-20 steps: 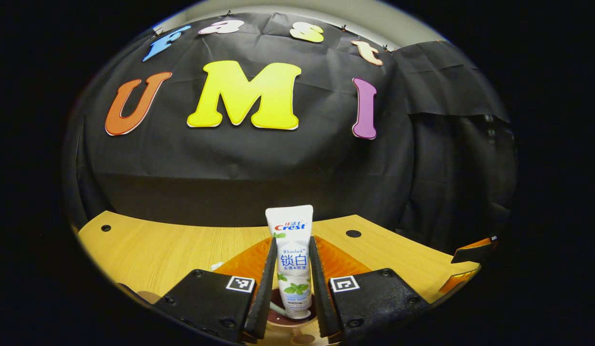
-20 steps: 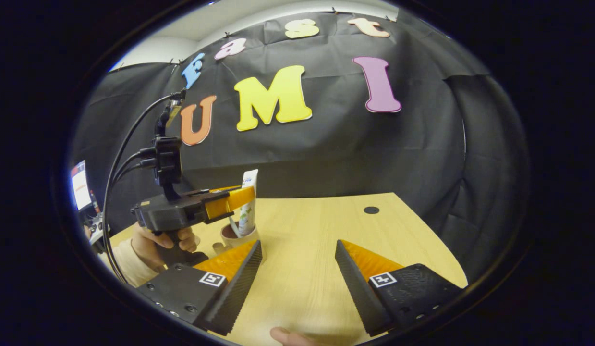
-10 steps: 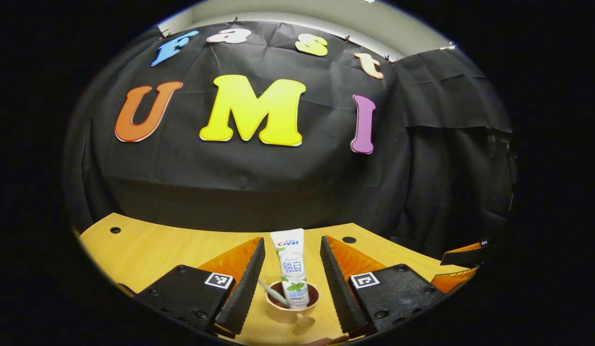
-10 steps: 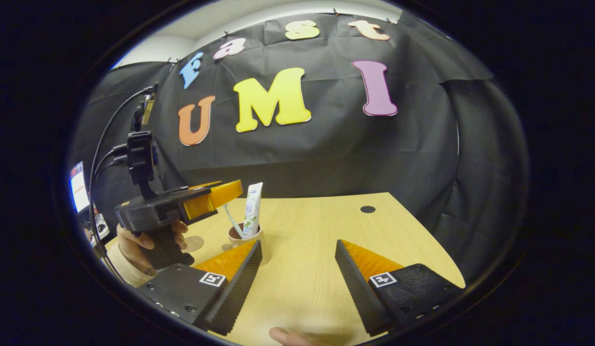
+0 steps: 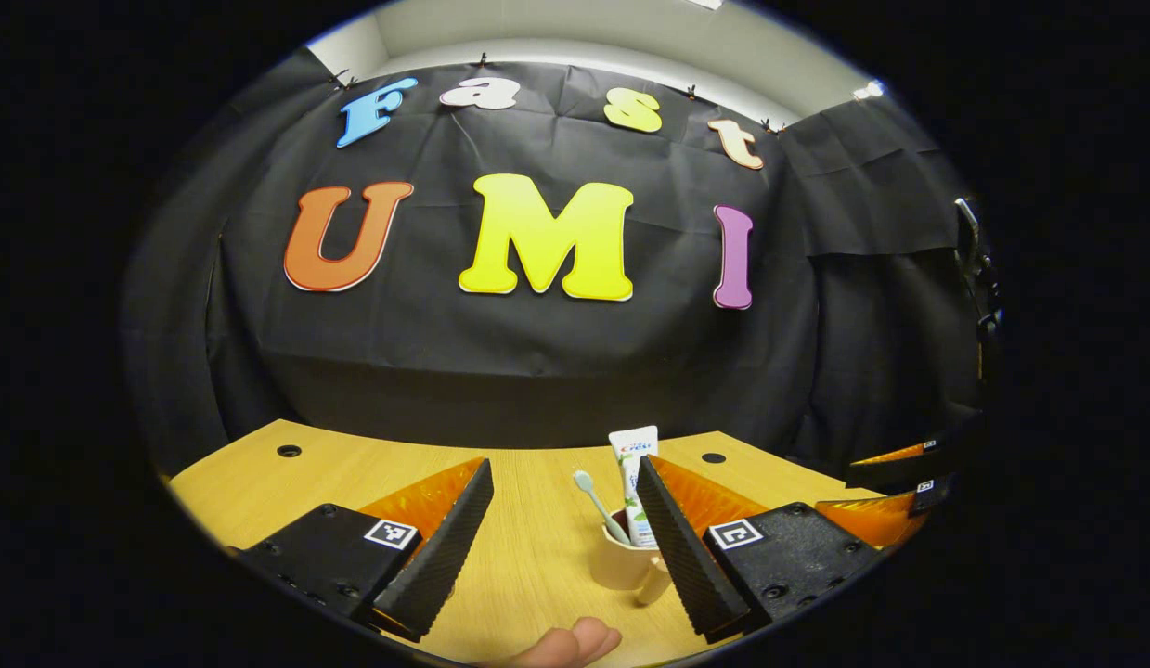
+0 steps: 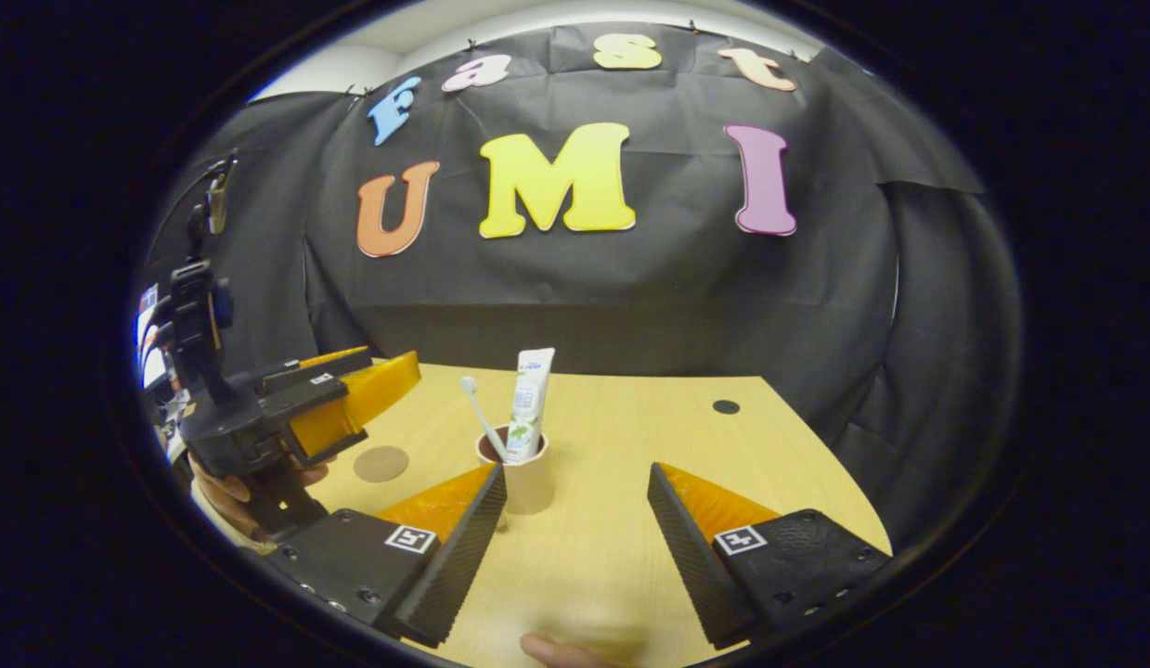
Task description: Put the toothbrush and toothpaste on the desktop into the cup, then pick up the cup and place it on the coaster on the desktop.
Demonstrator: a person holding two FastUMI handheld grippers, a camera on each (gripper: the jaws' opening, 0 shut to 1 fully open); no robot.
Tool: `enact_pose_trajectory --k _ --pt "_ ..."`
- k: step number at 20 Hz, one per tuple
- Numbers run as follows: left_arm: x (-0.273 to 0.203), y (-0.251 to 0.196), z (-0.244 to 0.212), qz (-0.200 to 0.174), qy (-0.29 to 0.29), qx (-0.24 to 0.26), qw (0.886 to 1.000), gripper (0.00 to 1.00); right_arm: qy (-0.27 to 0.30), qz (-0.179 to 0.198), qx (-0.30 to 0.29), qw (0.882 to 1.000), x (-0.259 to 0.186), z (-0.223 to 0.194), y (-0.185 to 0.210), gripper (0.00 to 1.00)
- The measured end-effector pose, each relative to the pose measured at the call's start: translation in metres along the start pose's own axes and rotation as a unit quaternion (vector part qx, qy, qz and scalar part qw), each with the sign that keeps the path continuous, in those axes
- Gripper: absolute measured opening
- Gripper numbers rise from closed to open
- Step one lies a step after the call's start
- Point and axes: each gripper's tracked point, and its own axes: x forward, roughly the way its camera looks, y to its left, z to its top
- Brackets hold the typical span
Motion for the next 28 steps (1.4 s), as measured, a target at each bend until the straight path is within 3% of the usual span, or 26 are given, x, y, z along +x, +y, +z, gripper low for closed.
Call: enact_pose_trajectory --k 9,18,25,28 --pt "-0.098 0.071 0.004 0.064 -0.031 0.031 0.997 0.98 0.044 0.002 -0.014 0.999 0.041 0.002 0.057 0.92" --pt "-0.152 0.096 -0.010 0.086 -0.047 0.043 0.994 0.98 0.151 -0.016 -0.015 0.988 0.104 -0.023 0.061 0.92" --pt "-0.152 0.117 -0.032 0.093 -0.033 0.016 0.995 0.98 0.262 -0.036 0.005 0.964 0.125 -0.055 0.061 0.93" --pt "-0.152 0.117 -0.036 0.082 -0.032 -0.001 0.996 0.98 0.332 -0.054 0.027 0.941 0.131 -0.074 0.057 0.92"
